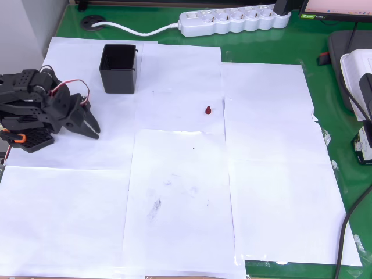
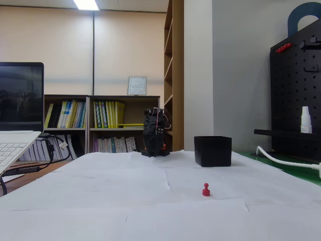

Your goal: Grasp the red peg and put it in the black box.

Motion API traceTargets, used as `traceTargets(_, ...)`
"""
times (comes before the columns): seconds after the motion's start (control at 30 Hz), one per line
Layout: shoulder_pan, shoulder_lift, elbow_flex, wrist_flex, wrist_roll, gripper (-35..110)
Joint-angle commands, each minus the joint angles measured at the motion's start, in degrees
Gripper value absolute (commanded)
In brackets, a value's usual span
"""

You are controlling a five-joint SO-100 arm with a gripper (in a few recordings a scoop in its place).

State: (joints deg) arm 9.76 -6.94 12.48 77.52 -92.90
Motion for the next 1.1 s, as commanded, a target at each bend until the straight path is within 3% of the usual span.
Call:
traceTargets(0.0,0.0,2.7,12.5,5.3,-1.1,0)
traceTargets(0.23,1.8,11.2,25.0,10.5,-3.4,0)
traceTargets(0.3,4.0,15.6,30.2,13.0,-12.2,0)
traceTargets(0.43,5.9,24.1,40.5,16.1,-19.4,0)
traceTargets(0.77,1.5,49.5,74.0,34.4,-11.2,0)
traceTargets(1.07,0.1,67.4,91.6,34.1,-3.1,0)
